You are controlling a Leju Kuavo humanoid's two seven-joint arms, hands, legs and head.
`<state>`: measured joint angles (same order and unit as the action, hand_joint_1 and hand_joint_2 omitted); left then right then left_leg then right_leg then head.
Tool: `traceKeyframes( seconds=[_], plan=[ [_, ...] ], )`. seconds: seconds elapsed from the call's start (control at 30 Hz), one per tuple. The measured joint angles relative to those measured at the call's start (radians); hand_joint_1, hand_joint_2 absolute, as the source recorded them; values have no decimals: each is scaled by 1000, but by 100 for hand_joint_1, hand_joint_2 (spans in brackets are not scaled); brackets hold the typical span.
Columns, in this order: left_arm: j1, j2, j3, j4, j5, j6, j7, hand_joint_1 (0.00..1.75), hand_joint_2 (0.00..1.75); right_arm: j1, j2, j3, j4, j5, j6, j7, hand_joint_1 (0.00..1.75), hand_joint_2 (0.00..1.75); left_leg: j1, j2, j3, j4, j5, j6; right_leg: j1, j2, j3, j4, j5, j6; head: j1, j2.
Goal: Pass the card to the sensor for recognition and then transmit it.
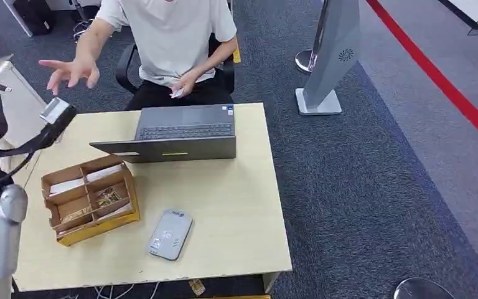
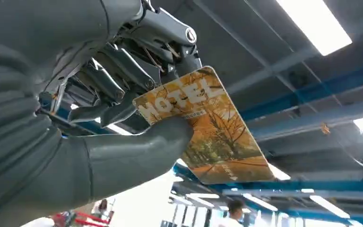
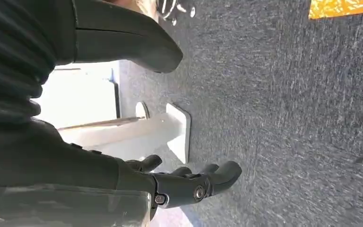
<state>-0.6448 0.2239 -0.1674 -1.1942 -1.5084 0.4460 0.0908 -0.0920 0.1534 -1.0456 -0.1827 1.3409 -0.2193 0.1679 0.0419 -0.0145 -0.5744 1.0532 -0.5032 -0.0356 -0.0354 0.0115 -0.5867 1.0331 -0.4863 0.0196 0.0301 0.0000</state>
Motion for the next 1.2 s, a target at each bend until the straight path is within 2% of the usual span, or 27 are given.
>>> traceKeyframes(
  seconds=[0.17,0.37,0.4,0.9,1.07,1.13,1.2],
  plan=[
    [-119,1,-27,143,0,9,15,175,175,0,3,10,1,6,3,3,0,175,0,0,0,0,0,0,0,0,0,0,0,0,1,0],
    [-186,-4,-43,240,0,26,21,175,175,-1,5,13,2,6,2,2,0,175,0,0,0,0,0,0,0,1,0,0,0,0,1,0],
    [-189,-5,-44,248,0,27,22,0,175,-1,5,14,2,6,2,2,0,175,0,0,0,0,0,0,0,1,-1,0,0,0,0,0],
    [-214,6,-45,323,3,37,14,0,175,0,5,14,3,8,0,11,0,175,0,0,-1,0,0,0,0,1,0,0,0,0,1,0],
    [-211,49,-40,346,7,38,21,0,175,0,5,14,3,0,3,19,0,175,0,0,-1,-1,0,0,0,1,-1,0,0,0,1,0],
    [-205,77,-31,354,15,41,22,0,175,1,5,14,3,-1,4,24,0,175,0,1,-1,-1,0,0,0,2,-1,1,0,0,1,0],
    [-191,128,-13,365,39,45,18,0,175,1,5,14,3,-2,8,31,0,175,0,3,0,-2,0,0,0,3,-1,1,0,0,1,0]
  ],
)
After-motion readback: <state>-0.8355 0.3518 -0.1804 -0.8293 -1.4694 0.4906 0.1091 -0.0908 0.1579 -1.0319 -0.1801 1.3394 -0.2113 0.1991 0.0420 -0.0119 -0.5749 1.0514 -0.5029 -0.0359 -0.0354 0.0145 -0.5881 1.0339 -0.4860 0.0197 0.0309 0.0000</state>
